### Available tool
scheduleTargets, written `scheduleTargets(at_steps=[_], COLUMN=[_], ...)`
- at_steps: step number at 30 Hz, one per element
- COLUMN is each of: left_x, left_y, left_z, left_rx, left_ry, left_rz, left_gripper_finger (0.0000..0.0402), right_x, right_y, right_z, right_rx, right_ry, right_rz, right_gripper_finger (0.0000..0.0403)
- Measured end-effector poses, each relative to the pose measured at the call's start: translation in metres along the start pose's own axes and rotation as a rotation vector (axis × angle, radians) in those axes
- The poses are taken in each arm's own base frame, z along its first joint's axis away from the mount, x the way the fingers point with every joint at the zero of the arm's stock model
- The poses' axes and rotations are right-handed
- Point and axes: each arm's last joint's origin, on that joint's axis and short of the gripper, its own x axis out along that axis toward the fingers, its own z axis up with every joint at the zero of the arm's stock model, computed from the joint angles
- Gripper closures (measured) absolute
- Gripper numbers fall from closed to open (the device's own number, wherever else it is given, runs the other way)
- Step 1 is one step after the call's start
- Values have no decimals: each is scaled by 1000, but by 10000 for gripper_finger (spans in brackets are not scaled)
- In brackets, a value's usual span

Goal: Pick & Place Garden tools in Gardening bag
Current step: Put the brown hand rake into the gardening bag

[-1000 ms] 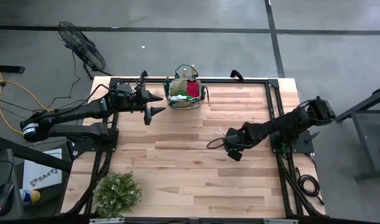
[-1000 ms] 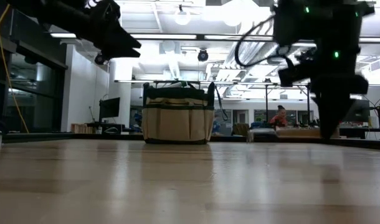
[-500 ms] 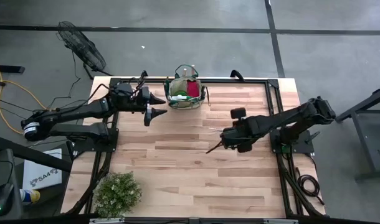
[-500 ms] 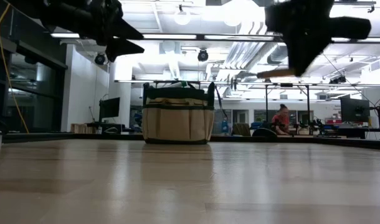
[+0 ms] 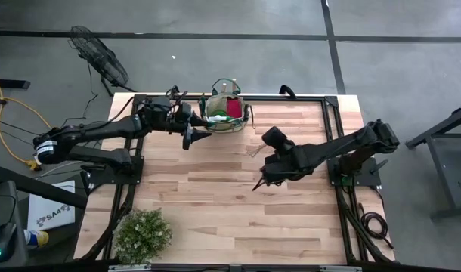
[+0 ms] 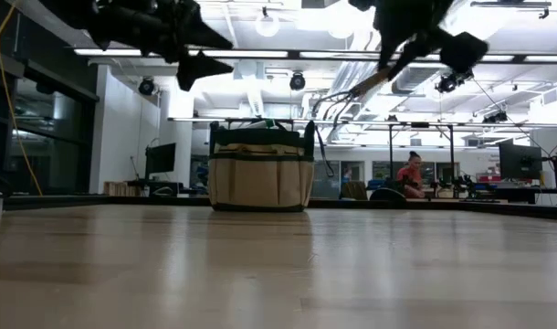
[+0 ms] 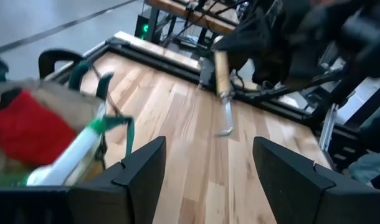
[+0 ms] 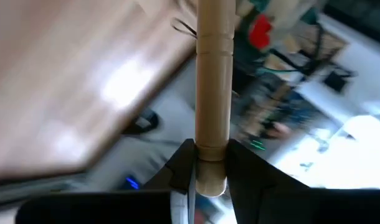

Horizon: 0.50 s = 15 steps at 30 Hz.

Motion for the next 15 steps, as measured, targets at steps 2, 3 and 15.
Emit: scheduleTargets(at_steps=[2, 3, 15], left_x=[2, 4, 15], left_y=[-3, -5, -42], left_z=[7, 11, 16], left_rx=[9, 18, 406], left_ry=[-13, -20, -61], left_rz=[-10, -9, 139], left_gripper_finger=[168, 168, 168], right_x=[3, 5, -9], right_y=[-1, -1, -42], right_z=[7, 11, 34], right_rx=[-71, -99, -118], right_ry=[51, 71, 91], right_rz=[-60, -86, -313], right_gripper_finger=[352, 352, 352])
